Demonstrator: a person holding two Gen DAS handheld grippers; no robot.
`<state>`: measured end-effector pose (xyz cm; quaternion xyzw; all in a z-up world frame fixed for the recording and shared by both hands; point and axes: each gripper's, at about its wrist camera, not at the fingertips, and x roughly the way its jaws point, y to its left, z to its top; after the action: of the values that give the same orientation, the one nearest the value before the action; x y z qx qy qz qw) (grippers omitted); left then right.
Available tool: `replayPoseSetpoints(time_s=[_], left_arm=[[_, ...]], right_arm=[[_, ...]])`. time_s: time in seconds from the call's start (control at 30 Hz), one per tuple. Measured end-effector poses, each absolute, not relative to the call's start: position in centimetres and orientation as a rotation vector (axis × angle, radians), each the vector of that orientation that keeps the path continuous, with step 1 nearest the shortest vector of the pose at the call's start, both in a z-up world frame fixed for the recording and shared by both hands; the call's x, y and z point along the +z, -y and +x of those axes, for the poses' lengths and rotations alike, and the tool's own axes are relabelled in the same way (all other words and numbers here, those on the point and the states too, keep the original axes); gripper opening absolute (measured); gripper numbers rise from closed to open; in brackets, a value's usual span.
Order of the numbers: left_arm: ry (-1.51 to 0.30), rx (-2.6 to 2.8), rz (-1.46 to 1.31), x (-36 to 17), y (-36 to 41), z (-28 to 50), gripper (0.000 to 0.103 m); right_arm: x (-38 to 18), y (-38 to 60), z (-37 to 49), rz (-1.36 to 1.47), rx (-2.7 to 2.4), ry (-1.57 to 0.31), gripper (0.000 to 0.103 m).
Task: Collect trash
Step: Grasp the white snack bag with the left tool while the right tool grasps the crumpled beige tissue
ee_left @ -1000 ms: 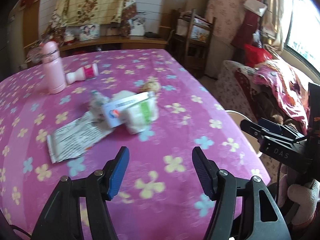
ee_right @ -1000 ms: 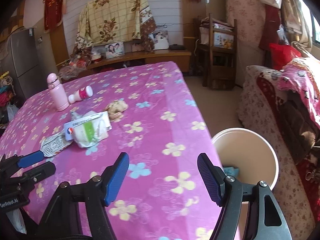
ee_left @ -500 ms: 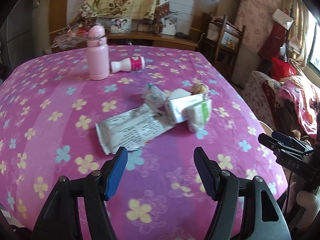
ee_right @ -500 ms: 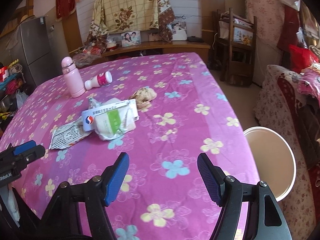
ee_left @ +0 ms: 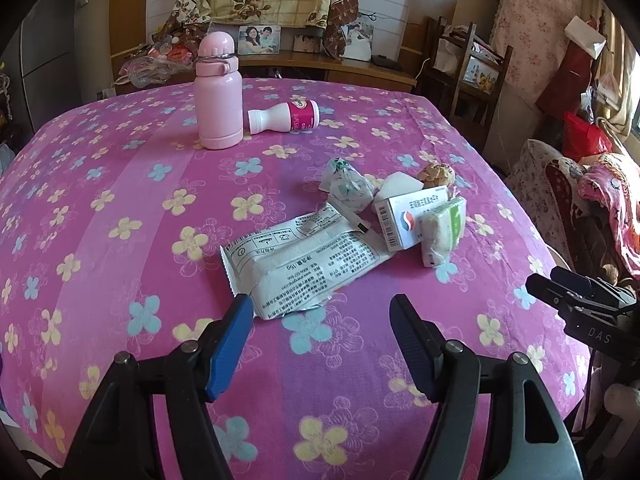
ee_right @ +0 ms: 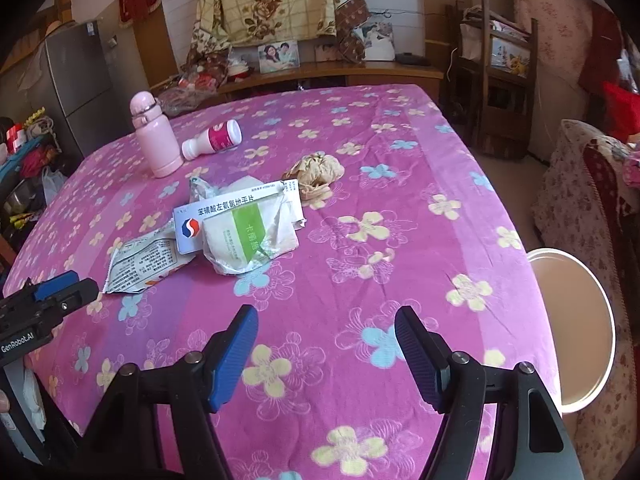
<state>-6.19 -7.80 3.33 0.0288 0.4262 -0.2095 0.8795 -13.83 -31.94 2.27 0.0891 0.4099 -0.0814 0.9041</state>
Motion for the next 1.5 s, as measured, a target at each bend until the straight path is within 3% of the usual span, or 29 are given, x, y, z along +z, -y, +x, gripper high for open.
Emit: replayPoseSetpoints(time_s=[0.23, 0.7, 1.2, 1.27, 1.33, 1.5], left_arm=[[-0.910, -0.459, 0.049, 2.8, 7.9, -4.1, 0.077], [-0.962, -0.606, 0.184, 1.0, 10.4, 0.4, 0.078], [-0.996, -0.661, 0.323, -1.0, 12.5, 2.8, 0.079], [-0.991, -0.679, 0.360, -1.2, 12.8, 2.5, 0.084], [-0.990, -0.677, 0.406, -1.5, 13.4, 2.4, 0.088], [-0.997, -0.642, 0.391, -1.8, 13.8, 3.0, 0.085]], right_arm=[[2.1, 32.5, -11.4, 0.209, -0.131, -0.849, 0.074], [2.4, 36.5, -2.6, 0.372, -0.056, -0.855, 0.077], [-2.1, 38.3, 6.3, 0.506, -0.037, -0.943, 0.077], [-2.2, 38.3, 6.3, 0.491, -0.033, -0.938, 0.072], [-2.5, 38.2, 6.3, 0.484, -0.022, -0.944, 0.040], [-1.9, 38.2, 4.9, 0.466, -0.006, -0.901, 0.038]])
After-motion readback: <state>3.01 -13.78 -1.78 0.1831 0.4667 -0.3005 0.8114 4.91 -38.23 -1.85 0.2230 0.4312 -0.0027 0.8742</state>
